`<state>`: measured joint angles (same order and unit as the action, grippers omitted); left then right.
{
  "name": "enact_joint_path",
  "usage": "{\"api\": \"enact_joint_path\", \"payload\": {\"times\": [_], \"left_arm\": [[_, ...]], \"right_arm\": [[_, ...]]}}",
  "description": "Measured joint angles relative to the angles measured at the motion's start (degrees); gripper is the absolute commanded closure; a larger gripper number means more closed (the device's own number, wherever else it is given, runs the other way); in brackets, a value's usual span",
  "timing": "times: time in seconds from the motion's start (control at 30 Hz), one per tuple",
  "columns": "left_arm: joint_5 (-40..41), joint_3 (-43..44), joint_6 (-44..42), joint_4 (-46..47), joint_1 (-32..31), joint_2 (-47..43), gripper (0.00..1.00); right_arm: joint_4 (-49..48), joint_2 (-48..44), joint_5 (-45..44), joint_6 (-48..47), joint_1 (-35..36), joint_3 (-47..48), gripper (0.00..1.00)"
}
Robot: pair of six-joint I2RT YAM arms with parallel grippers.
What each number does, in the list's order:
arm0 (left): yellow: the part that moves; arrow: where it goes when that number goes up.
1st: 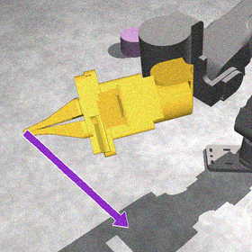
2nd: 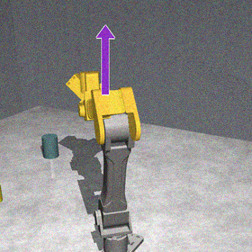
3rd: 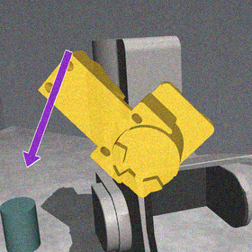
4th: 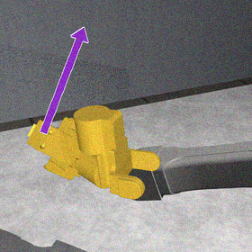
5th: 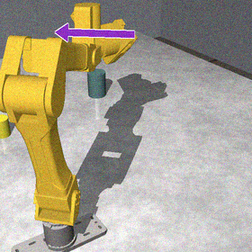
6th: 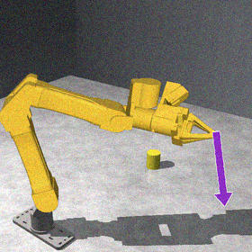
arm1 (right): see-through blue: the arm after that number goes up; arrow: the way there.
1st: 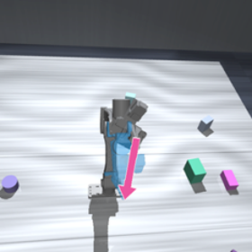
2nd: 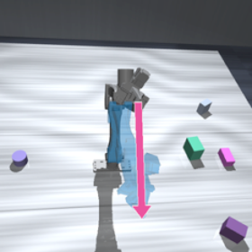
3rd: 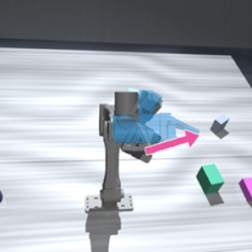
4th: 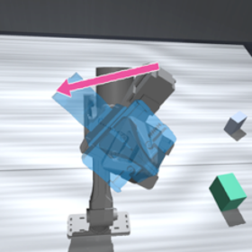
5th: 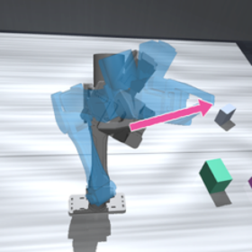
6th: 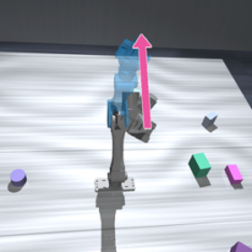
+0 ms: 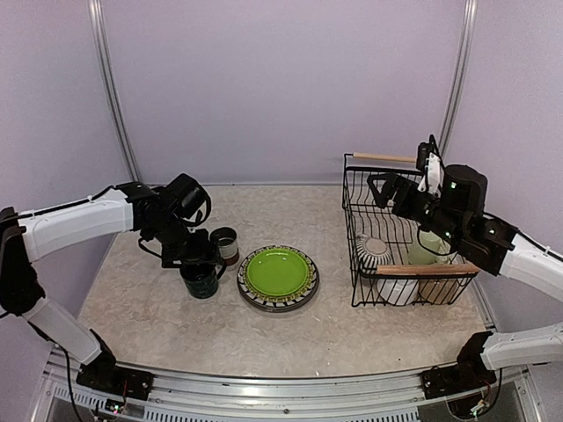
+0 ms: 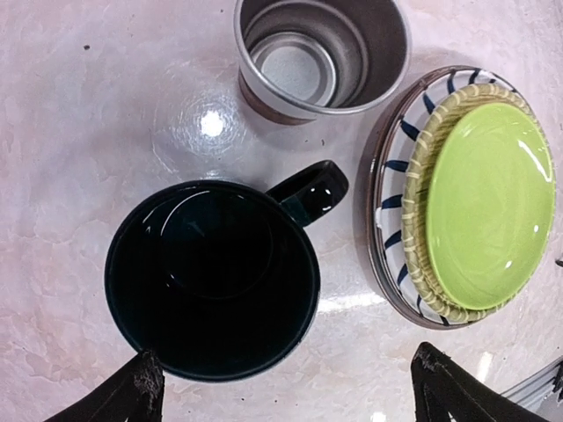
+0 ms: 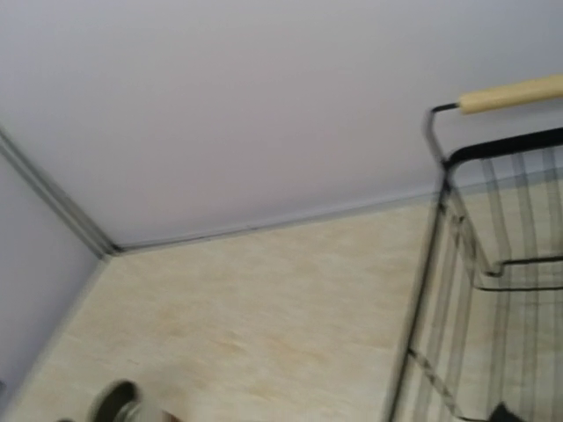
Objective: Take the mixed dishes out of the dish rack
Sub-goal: Place the cup at the center of the board, then grab the cup from the dish rack.
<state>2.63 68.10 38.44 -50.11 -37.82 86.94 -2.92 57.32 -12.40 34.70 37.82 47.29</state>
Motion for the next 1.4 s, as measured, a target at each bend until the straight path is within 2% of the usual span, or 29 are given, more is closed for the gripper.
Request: {"api": "enact_joint_path", "payload": {"times": [0.37, 0.57, 0.67, 0.93, 1.4], "left_arm": [[-0.17, 8.31, -10.03, -0.50, 2.47, -9.27, 0.01], [-2.95, 19.34, -15.58, 3.72, 2.86, -9.53, 0.01], [-4.87, 21.62, -17.77, 7.19, 2.95, -9.77, 0.01], [-10.25, 17.79, -20.92, 11.21, 5.11, -10.05, 0.01], [-17.55, 14.19, -20.68, 12.39, 8.90, -10.10, 0.01]], "right_arm": [[32.44, 1.03, -13.16, -5.66, -0.94, 15.02, 0.00], [43.67, 8.96, -12.79, -8.11, -8.48, 20.24, 0.00], [47.95, 13.88, -11.56, -8.44, -12.83, 21.24, 0.00], [52.78, 22.71, -7.56, -11.32, -22.27, 23.08, 0.00], [49.83, 35.67, -2.01, -17.16, -29.31, 25.62, 0.00]]}}
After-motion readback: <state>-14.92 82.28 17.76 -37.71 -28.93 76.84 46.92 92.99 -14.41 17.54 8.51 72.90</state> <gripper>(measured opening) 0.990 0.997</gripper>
